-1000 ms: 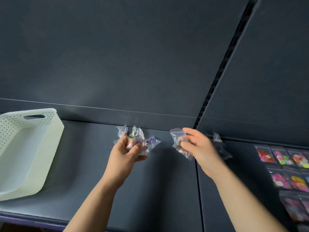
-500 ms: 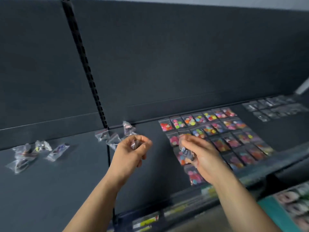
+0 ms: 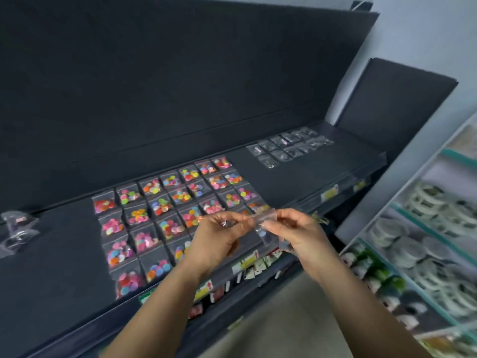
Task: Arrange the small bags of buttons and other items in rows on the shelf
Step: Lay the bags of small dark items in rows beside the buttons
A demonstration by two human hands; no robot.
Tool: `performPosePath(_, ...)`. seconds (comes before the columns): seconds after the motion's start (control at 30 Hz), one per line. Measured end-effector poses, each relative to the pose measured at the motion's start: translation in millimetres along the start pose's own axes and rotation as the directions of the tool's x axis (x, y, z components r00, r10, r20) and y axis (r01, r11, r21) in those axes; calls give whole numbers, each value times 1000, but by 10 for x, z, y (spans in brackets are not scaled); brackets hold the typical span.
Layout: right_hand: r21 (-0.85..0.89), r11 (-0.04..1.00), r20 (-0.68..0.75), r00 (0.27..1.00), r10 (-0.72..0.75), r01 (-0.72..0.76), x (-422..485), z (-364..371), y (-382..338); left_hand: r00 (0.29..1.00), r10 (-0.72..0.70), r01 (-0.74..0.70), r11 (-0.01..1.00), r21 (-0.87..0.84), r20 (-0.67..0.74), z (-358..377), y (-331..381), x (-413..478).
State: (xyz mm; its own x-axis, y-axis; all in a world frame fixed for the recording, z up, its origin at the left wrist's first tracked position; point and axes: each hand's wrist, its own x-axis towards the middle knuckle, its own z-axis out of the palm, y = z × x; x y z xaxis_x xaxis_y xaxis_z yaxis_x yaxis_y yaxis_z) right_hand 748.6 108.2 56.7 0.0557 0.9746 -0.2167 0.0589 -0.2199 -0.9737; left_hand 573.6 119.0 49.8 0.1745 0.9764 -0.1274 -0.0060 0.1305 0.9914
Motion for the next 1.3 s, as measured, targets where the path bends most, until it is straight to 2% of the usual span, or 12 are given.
performPosePath(0.2, -36, 999, -9, 1000, 4, -4, 340, -646, 8, 999, -26, 26, 1000, 16, 29, 543, 15, 532)
performPosePath(0.37, -151, 988, -2, 1000, -30, 29, 889, -1057, -21, 1000, -13, 10, 991, 130, 22, 886, 18, 1106)
performPosePath(0.6, -265, 964, 55, 998, -12, 27, 1762, -1451, -143, 994, -110, 111, 984, 139, -19, 1133, 50, 1902)
performPosePath(0.87, -388, 922, 204, 975, 89, -3, 2613, -1529, -100, 949, -184, 237, 952, 195, -256, 1208, -175, 2488)
performPosePath(1.07, -530, 846, 312, 942, 128, 60, 3197, -1455, 73, 857, -193, 359, 889, 285, -478, 1253, -404, 2708)
performPosePath(1.3, -597, 785, 386, 918, 96, 169, 3494, -1410, 241, 752, -109, 460, 794, 398, -651, 1349, -474, 2871)
